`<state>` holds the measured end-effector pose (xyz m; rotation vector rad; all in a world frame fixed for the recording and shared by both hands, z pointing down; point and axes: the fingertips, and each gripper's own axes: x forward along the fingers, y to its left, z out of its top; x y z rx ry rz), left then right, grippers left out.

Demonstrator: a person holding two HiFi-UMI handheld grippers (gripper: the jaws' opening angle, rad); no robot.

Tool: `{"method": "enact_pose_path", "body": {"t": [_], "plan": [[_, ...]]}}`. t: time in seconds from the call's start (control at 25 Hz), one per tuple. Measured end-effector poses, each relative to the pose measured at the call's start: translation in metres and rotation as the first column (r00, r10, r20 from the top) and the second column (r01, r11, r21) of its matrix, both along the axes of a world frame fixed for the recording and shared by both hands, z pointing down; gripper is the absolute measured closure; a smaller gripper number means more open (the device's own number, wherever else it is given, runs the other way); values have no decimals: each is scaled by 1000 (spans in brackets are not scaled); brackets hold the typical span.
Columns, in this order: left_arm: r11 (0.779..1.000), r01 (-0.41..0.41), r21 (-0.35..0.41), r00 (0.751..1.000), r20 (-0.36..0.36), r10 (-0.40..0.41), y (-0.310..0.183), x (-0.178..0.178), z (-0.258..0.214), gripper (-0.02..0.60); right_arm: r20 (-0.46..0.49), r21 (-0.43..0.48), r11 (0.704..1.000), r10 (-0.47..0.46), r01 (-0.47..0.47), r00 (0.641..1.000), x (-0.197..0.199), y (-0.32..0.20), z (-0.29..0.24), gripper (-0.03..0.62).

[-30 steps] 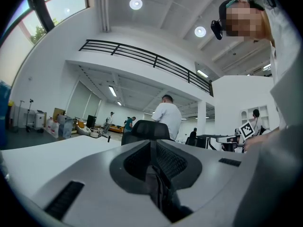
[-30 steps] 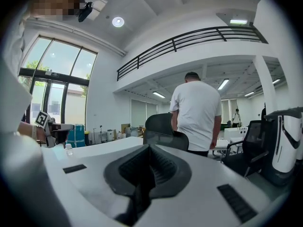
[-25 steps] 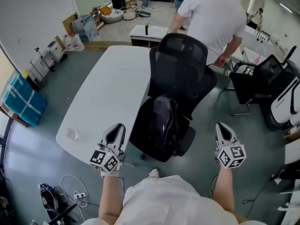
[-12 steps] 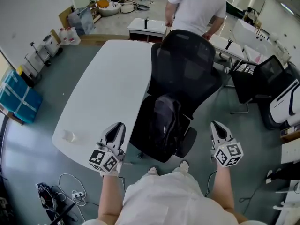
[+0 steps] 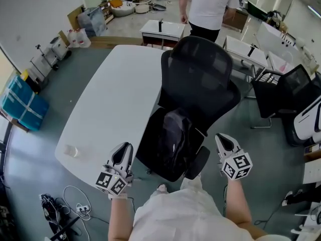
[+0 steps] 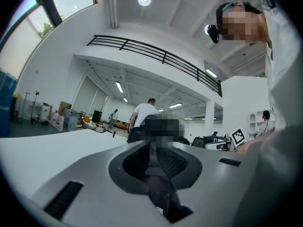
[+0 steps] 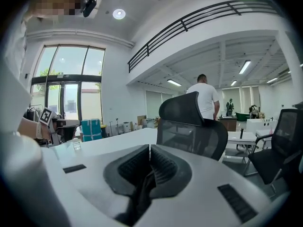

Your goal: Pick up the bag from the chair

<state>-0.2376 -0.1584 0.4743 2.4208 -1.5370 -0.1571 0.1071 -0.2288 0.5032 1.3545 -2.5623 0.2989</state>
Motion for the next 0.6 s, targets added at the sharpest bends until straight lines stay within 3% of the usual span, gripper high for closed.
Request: {"method": "enact_pose_path", "body": {"t": [0.28, 0.6], "plan": [[996, 83, -38, 997, -3, -83, -15, 16, 10, 526, 25, -75, 990, -121, 122, 992, -6, -36, 38, 572], [990, 110, -91, 994, 8, -110, -36, 40, 33, 526, 23, -136, 971, -195, 197, 980, -14, -67, 83, 572]]}}
